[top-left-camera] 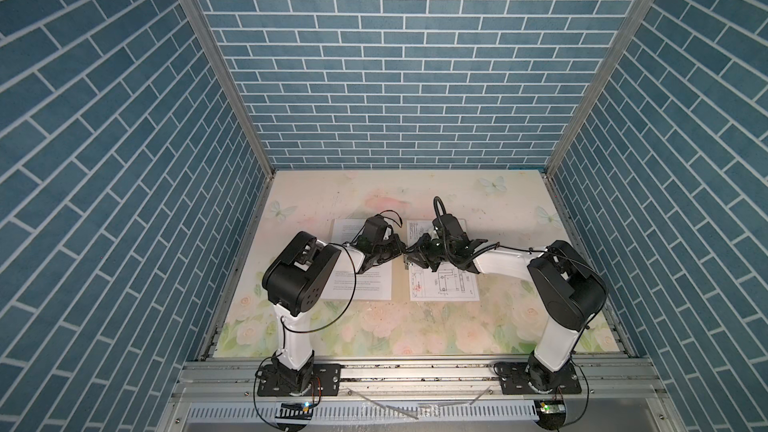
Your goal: Put the files into the folder
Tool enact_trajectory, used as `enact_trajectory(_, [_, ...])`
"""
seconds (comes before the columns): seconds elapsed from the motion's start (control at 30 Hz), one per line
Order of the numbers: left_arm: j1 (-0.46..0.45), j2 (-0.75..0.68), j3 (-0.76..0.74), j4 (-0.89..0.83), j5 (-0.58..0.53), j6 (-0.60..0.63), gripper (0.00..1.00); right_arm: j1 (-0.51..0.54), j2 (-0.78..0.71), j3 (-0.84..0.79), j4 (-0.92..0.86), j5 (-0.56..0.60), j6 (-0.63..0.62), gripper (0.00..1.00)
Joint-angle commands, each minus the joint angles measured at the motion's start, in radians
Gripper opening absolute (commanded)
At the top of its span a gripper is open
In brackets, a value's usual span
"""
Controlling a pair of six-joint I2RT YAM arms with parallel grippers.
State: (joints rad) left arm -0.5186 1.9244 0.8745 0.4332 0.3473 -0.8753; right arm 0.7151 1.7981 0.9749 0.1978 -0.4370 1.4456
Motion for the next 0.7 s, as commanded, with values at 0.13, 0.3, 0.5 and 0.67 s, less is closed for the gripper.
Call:
enact_trajectory(0.13, [-0.008, 0.01, -0.042, -0.068, -0.015, 0.001, 0.12, 0.003, 0.009, 0.04, -0.001, 0.027, 0.044, 0.22])
enact_trajectory(0.3, [-0.006, 0.01, -0.042, -0.073, -0.013, 0.004, 0.11, 0.003, 0.009, 0.034, -0.001, 0.027, 0.044, 0.19])
enact_trajectory(0.5, [-0.006, 0.011, -0.042, -0.073, -0.017, 0.005, 0.11, 0.004, 0.017, 0.038, 0.001, 0.02, 0.045, 0.19])
enact_trajectory(0.67, [-0.006, 0.016, -0.044, -0.068, -0.016, 0.005, 0.11, 0.006, 0.02, 0.034, 0.001, 0.021, 0.045, 0.17])
